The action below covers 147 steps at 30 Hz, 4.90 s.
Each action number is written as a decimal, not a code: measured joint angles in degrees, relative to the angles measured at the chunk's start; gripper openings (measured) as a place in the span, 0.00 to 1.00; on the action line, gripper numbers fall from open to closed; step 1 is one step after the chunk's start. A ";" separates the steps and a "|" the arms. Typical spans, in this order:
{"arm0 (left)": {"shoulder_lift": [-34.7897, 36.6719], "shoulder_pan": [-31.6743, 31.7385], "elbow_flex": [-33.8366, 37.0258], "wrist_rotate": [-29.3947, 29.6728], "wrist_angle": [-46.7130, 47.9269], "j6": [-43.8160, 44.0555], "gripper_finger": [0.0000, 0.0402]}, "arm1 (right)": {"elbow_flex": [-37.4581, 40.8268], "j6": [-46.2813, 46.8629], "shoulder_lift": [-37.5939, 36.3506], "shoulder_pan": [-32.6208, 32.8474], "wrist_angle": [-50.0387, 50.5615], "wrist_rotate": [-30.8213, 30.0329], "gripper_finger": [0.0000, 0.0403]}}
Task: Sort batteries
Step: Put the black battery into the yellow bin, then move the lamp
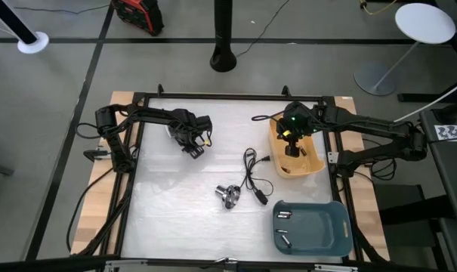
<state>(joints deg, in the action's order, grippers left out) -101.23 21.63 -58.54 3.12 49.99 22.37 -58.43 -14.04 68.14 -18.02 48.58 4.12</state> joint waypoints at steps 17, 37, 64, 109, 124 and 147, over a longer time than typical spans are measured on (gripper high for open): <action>0.02 0.01 -0.03 -0.69 -0.03 2.05 0.04 | 0.00 0.00 0.00 0.02 -0.02 0.00 0.00; -0.15 0.16 -12.19 -22.89 -17.19 2.78 0.02 | 0.00 -2.61 -0.81 0.02 1.94 -0.17 0.00; -22.92 -8.63 -29.47 -8.85 -79.37 -15.93 0.07 | -7.67 -2.80 -8.13 0.00 4.04 -8.63 0.00; -0.27 1.66 -20.68 -14.78 -11.99 -28.65 0.41 | -4.09 2.05 22.28 0.04 -18.15 12.51 0.38; -0.28 5.08 -10.09 -18.28 -21.20 -28.39 0.41 | -4.17 2.23 30.28 0.04 -22.24 7.39 0.35; -0.28 4.98 -7.43 -20.55 -24.12 -28.37 0.41 | -4.24 6.52 34.08 0.04 -19.42 8.16 0.35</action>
<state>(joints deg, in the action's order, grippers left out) -101.51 26.61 -65.98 -17.43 25.87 -6.00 -62.67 -7.52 102.22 -17.98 29.16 12.28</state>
